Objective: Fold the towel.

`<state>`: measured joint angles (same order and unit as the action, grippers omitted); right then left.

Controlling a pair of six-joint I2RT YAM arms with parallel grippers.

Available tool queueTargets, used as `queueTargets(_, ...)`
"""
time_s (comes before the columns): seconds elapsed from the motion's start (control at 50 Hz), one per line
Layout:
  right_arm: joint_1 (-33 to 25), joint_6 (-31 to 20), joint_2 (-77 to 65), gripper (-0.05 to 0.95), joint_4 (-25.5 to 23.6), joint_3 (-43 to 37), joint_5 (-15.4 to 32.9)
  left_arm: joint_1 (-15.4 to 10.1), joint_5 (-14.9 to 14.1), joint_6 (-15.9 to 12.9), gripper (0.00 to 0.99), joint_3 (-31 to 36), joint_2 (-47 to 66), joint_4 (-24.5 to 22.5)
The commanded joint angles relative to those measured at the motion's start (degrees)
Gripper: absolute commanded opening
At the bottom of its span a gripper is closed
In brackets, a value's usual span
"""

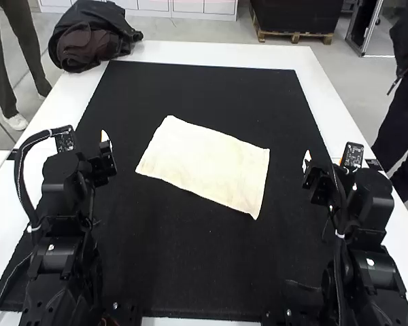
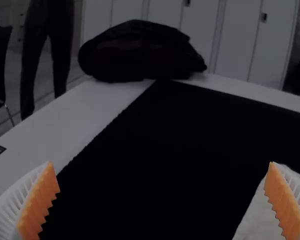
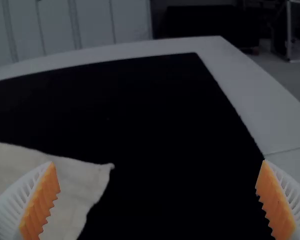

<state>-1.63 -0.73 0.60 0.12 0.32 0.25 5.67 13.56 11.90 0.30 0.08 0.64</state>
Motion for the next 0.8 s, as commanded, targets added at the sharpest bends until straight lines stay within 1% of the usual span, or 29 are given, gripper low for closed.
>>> queueTargets(0.0, -0.13, -0.5, -0.43, 0.91, -0.3, -0.32, -0.87, 0.48, 0.5, 0.67, 0.966, -0.21, -0.34, -0.29)
queueTargets(0.34, -0.13, -0.5, -0.43, 0.91, -0.3, -0.32, -0.87, 0.57, 0.5, 0.67, 0.966, -0.21, -0.34, -0.21)
queueTargets(0.38, -0.13, -0.5, -0.43, 0.91, -0.3, -0.32, -0.87, 0.48, 0.5, 0.84, 0.966, -0.21, -0.34, -0.21)
queueTargets(0.54, -0.13, -0.41, -0.43, 0.91, -0.21, -0.32, -0.95, 0.48, 0.5, 3.74, 0.966, -0.21, -0.34, 0.67)
queueTargets(0.78, -0.22, 0.29, -0.43, 0.91, -0.3, -0.32, -1.31, 0.48, 0.5, 3.83, 0.966, -0.3, -0.25, 0.67)
